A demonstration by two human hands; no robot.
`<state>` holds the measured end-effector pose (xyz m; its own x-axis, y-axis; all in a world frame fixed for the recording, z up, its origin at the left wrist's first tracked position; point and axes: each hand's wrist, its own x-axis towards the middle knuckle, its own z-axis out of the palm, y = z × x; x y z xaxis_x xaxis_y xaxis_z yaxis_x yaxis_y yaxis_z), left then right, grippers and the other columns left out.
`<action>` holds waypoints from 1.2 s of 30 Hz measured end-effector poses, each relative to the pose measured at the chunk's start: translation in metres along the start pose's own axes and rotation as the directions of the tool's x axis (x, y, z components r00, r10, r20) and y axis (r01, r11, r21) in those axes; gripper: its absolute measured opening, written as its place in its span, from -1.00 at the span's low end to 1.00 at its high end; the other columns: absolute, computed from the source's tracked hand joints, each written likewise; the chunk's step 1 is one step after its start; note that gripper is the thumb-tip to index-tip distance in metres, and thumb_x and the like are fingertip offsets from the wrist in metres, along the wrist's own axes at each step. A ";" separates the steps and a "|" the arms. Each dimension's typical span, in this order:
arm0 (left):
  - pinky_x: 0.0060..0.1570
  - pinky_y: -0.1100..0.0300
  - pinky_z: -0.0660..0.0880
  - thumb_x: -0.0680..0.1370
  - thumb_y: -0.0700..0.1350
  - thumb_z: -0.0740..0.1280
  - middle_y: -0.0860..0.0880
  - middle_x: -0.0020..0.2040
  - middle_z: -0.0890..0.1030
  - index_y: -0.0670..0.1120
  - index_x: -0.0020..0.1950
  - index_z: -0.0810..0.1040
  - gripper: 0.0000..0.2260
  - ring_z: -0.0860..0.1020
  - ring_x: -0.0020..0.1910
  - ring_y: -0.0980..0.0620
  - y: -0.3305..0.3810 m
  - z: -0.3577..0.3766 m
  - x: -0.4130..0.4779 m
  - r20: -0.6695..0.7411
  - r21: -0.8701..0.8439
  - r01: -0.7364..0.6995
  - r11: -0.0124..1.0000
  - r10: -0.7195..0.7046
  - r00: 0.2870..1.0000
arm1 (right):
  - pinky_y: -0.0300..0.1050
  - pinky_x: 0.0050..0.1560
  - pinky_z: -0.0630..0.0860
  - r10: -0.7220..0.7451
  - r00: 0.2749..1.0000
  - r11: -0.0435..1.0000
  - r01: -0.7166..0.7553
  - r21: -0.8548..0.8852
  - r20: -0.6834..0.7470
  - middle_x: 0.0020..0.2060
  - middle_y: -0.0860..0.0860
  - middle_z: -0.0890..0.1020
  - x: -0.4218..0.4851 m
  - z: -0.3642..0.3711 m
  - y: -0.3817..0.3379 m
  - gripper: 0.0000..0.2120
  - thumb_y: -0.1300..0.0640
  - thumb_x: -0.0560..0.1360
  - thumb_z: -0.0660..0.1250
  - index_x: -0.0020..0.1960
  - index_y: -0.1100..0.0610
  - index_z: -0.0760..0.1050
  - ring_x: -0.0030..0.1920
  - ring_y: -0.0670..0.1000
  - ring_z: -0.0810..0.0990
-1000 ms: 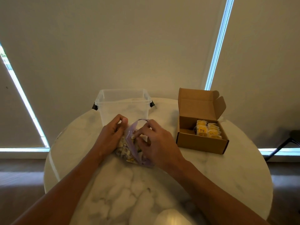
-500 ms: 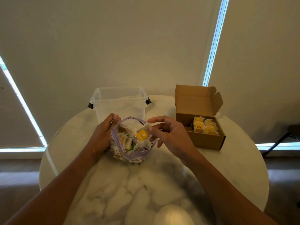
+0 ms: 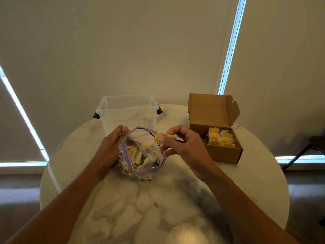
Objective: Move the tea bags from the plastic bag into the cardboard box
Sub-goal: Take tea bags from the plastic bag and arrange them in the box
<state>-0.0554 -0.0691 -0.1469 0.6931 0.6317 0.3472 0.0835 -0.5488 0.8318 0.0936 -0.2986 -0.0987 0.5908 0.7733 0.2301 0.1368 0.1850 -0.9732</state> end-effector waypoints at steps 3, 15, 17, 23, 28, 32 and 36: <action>-0.03 0.07 0.53 0.83 0.00 0.20 0.03 -0.10 0.64 -0.01 0.02 0.53 -0.76 0.55 -0.14 0.13 0.002 0.000 0.000 -0.011 0.024 -0.003 1.000 0.003 1.000 | -0.07 -0.06 0.70 -0.026 0.998 0.999 0.029 0.046 -0.053 0.01 0.05 0.75 0.003 -0.004 0.001 -0.82 0.10 0.61 0.46 0.21 0.07 0.66 -0.03 0.09 0.75; 0.04 -0.04 0.58 0.81 -0.04 0.27 -0.02 -0.07 0.67 0.00 0.04 0.55 -0.83 0.64 -0.01 -0.15 -0.007 0.000 0.005 0.026 0.023 0.006 1.000 -0.006 1.000 | -0.35 -0.15 0.59 -0.158 0.902 0.987 0.130 -0.097 -0.403 -0.02 -0.12 0.77 0.008 -0.057 -0.013 -0.81 -0.03 0.53 0.56 0.12 -0.02 0.74 0.02 -0.10 0.71; 0.05 -0.04 0.58 0.79 -0.09 0.29 0.00 -0.06 0.66 -0.03 0.07 0.55 -0.87 0.64 0.04 -0.20 -0.009 0.000 0.004 0.032 0.048 -0.009 0.999 0.008 0.999 | -0.34 -0.21 0.59 -0.233 0.838 0.968 0.152 -0.200 -0.492 -0.01 -0.11 0.77 0.009 -0.084 -0.016 -0.80 -0.06 0.53 0.56 0.12 -0.04 0.75 0.02 -0.11 0.71; 0.09 -0.07 0.53 0.65 0.07 0.32 -0.07 -0.06 0.64 -0.05 0.05 0.55 -0.81 0.57 -0.04 -0.08 -0.014 -0.001 0.008 0.041 -0.005 -0.075 0.997 0.075 0.996 | 0.02 0.07 0.72 -0.222 0.861 0.851 -0.058 -0.521 -0.458 0.03 -0.12 0.75 0.016 -0.144 -0.003 -0.77 -0.04 0.56 0.53 0.21 -0.10 0.72 0.07 -0.07 0.71; 0.12 -0.06 0.54 0.69 0.13 0.27 -0.10 -0.06 0.64 0.00 0.03 0.59 -0.76 0.61 -0.02 -0.12 -0.016 -0.001 0.009 0.028 -0.047 -0.048 0.998 0.049 0.998 | -0.12 0.00 0.71 -0.177 0.927 0.798 -0.062 -0.599 -0.332 -0.03 -0.14 0.75 0.013 -0.149 -0.007 -0.82 -0.03 0.55 0.54 0.14 -0.05 0.74 0.01 -0.11 0.72; 0.11 -0.11 0.50 0.61 0.30 0.25 -0.24 -0.03 0.60 -0.03 0.01 0.57 -0.60 0.57 -0.02 -0.13 -0.013 -0.003 0.008 0.027 -0.107 -0.020 0.994 0.023 0.999 | -0.34 -0.13 0.56 -0.207 0.948 0.731 -0.013 -0.682 -0.240 -0.07 -0.17 0.74 0.009 -0.147 -0.018 -0.88 -0.01 0.55 0.54 0.08 -0.07 0.75 -0.02 -0.16 0.69; 0.11 -0.11 0.48 0.59 0.27 0.27 -0.28 -0.02 0.59 -0.07 0.00 0.56 -0.60 0.55 -0.03 -0.11 -0.010 -0.003 0.008 0.038 -0.139 0.007 0.990 -0.002 0.999 | -0.34 -0.17 0.47 -0.023 0.989 0.599 -0.103 -0.794 -0.146 -0.08 -0.20 0.68 0.014 -0.149 -0.022 -0.89 -0.02 0.55 0.54 0.07 -0.12 0.73 -0.04 -0.13 0.64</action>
<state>-0.0529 -0.0575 -0.1510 0.7197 0.6114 0.3290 -0.0118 -0.4630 0.8863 0.2175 -0.3824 -0.0745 0.6971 0.6722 0.2494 0.6524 -0.4503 -0.6097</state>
